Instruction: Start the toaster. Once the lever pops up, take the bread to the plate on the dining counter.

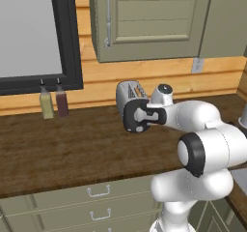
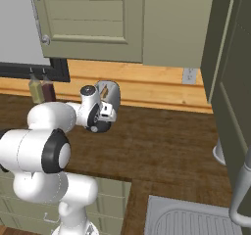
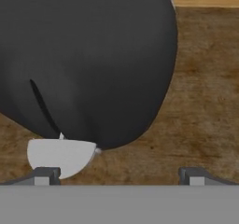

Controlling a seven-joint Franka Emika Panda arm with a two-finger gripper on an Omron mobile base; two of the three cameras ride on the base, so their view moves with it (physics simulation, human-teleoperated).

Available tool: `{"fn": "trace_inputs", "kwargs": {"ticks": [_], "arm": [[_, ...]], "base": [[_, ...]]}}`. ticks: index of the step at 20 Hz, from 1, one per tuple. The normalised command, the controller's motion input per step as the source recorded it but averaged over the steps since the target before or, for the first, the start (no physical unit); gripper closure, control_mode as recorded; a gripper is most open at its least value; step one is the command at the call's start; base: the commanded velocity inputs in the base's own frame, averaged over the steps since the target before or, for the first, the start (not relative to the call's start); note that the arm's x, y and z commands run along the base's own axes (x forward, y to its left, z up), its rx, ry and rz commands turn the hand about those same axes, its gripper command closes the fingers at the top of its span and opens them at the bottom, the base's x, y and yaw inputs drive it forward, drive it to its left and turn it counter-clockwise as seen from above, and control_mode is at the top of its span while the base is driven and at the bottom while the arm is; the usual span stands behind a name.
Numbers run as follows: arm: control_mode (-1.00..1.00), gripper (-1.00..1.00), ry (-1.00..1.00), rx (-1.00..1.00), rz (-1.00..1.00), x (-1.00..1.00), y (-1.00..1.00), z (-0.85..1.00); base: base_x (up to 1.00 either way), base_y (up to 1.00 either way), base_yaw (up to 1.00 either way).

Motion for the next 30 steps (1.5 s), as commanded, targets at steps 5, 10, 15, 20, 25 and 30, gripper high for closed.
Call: {"fn": "trace_inputs", "kwargs": {"ticks": [5, 10, 15, 20, 25, 30], "arm": [[-1.00, -1.00, 0.01, 0.00, 0.00, 0.00, 0.00, -0.12], [-1.00, -1.00, 0.00, 0.00, 0.00, 0.00, 0.00, -0.08], [-1.00, -1.00, 0.00, 0.00, 0.00, 0.00, 0.00, 0.00], [-1.00, -1.00, 0.00, 0.00, 0.00, 0.00, 0.00, -0.12], [-1.00, -1.00, 0.00, 0.00, 0.00, 0.00, 0.00, -0.11], [-1.00, -1.00, -0.04, 0.00, 0.00, -0.03, 0.00, 0.04]], "base": [[0.00, 0.00, 0.00], [0.00, 0.00, 0.00], [0.00, 0.00, 0.00], [0.00, 0.00, 0.00], [0.00, 0.00, 0.00], [0.00, 0.00, 0.00]]}}
